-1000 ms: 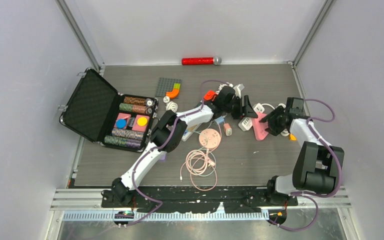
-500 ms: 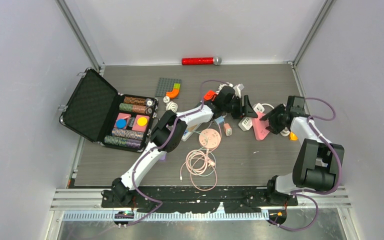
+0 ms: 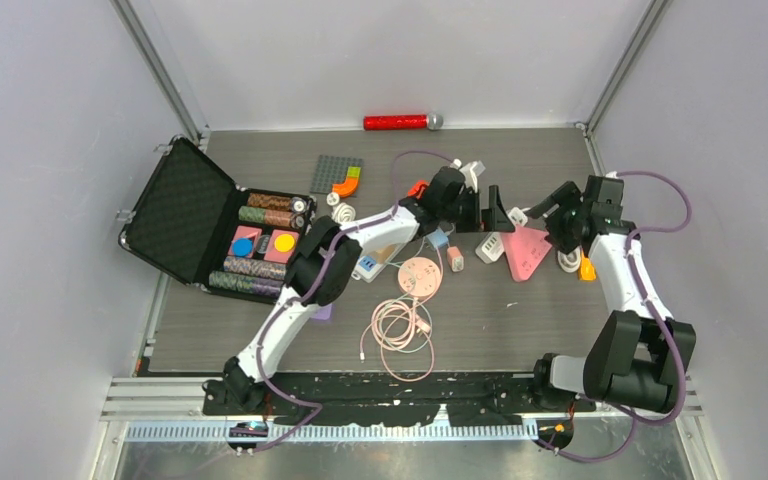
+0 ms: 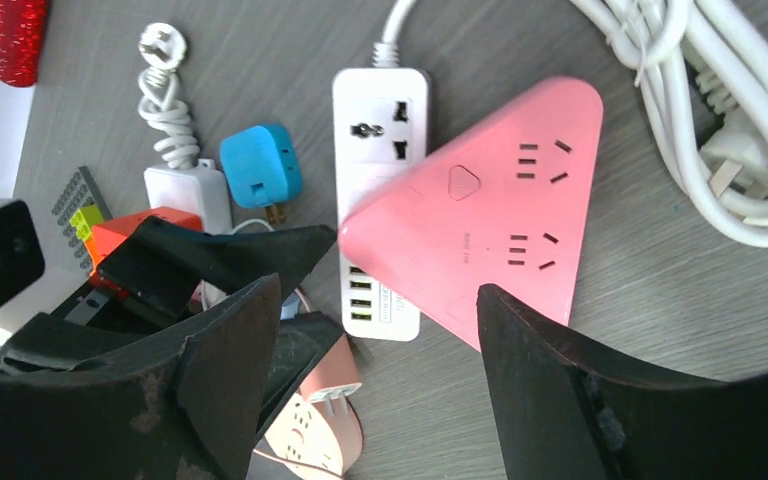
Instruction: Insert the plug
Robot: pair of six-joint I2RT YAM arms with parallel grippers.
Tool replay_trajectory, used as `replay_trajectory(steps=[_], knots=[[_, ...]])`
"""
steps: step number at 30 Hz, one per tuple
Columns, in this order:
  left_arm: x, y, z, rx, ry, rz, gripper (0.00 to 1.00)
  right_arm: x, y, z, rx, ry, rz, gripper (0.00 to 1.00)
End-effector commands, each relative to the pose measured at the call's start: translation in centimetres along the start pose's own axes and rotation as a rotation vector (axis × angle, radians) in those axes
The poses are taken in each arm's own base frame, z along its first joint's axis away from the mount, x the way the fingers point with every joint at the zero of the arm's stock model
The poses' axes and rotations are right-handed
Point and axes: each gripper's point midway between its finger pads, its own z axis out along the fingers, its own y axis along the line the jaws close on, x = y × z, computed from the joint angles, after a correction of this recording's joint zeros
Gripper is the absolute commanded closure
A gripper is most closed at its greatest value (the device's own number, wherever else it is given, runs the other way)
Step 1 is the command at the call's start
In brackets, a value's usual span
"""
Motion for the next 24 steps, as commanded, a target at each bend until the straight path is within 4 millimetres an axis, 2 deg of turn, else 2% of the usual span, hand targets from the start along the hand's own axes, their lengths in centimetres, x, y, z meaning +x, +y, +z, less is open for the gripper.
replay_trajectory(steps=[1, 2, 3, 4, 5, 6, 7, 8, 9, 12, 15, 17, 18, 19, 21, 24], knots=[[-5.4, -5.9, -4.5, 0.051, -0.128, 0.156, 0.00, -2.7, 3.4, -2.3, -0.059, -0.107, -0.133, 0.23], [-5.5, -6.1, -5.2, 0.041, -0.132, 0.177, 0.00, -2.4, 4.0, -2.2, -0.060, -0.111, -0.191, 0.22], [-5.7, -6.1, -5.9, 0.023, -0.139, 0.200, 0.00, -3.1, 5.0, -2.5, -0.063, -0.135, -0.225, 0.22], [-5.8, -6.2, -6.6, 0.004, -0.146, 0.221, 0.00, -2.2, 5.7, -2.1, -0.066, -0.114, -0.282, 0.22], [-5.9, -6.0, -7.4, -0.020, -0.151, 0.240, 0.00, -2.8, 6.9, -2.3, -0.070, -0.136, -0.313, 0.22], [-6.0, -6.2, -8.2, -0.035, -0.158, 0.257, 0.00, -1.8, 7.7, -1.7, -0.075, -0.113, -0.365, 0.22], [-6.1, -6.1, -9.0, -0.053, -0.164, 0.273, 0.00, -2.4, 8.6, -1.6, -0.074, -0.129, -0.386, 0.22], [-6.3, -6.1, -10.0, -0.073, -0.173, 0.288, 0.00, -1.0, 9.7, -0.8, -0.087, -0.102, -0.443, 0.23], [-6.1, -5.7, -10.9, -0.101, -0.176, 0.298, 0.00, -1.4, 10.5, -0.7, -0.083, -0.122, -0.463, 0.23], [-6.2, -4.6, -14.8, -0.217, -0.207, 0.347, 0.00, -0.1, 12.4, 1.9, -0.067, -0.096, -0.564, 0.25], [-6.2, -2.8, -19.0, -0.351, -0.251, 0.381, 0.00, 1.0, 13.3, 4.4, -0.044, -0.076, -0.620, 0.25], [-6.0, -1.5, -21.8, -0.434, -0.275, 0.383, 0.00, 2.4, 13.3, 6.8, -0.023, -0.028, -0.640, 0.27], [-5.8, -0.6, -23.2, -0.480, -0.282, 0.381, 0.00, 3.0, 14.0, 7.2, -0.040, -0.021, -0.653, 0.28], [-5.5, -0.1, -24.5, -0.512, -0.287, 0.387, 0.00, 3.8, 13.7, 8.1, -0.030, 0.001, -0.661, 0.29], [-5.1, 1.2, -27.0, -0.578, -0.308, 0.383, 0.00, 5.7, 14.4, 8.7, -0.049, 0.031, -0.706, 0.33], [-4.1, 2.4, -30.0, -0.630, -0.347, 0.383, 0.00, 7.8, 14.1, 8.9, -0.048, 0.069, -0.759, 0.38]])
